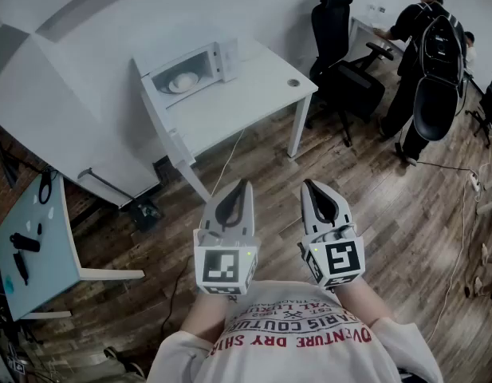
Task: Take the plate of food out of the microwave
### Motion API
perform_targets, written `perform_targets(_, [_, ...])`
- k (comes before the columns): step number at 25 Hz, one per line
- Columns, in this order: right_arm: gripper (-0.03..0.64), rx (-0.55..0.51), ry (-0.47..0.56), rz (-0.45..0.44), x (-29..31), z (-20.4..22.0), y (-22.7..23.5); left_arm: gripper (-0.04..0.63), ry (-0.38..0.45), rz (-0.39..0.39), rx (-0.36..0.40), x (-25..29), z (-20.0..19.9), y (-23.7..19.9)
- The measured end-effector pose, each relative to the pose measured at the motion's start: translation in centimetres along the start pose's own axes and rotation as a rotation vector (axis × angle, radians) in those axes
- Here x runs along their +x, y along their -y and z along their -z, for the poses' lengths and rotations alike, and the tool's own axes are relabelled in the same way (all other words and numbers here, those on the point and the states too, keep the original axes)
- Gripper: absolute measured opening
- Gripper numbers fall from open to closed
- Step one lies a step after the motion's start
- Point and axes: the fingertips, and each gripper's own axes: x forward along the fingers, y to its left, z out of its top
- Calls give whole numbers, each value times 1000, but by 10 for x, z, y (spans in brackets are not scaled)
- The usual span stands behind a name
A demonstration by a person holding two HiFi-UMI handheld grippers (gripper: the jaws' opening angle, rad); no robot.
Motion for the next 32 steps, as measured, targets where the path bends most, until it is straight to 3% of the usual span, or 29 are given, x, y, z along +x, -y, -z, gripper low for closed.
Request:
perform_targets(10, [11, 35, -29, 26, 14, 7, -13, 6, -6, -4, -13, -6, 8, -26])
perform_targets(21, [11, 49, -105, 26, 51, 30, -66, 6, -47, -7, -83, -21, 43, -97])
perform_targets(26, [11, 58, -132, -13, 77, 45, -73, 6, -63, -20, -104, -11, 59, -114])
perform_targets(32, [11, 36, -130, -133, 130, 49, -59, 6, -58, -112, -129, 26, 63, -133])
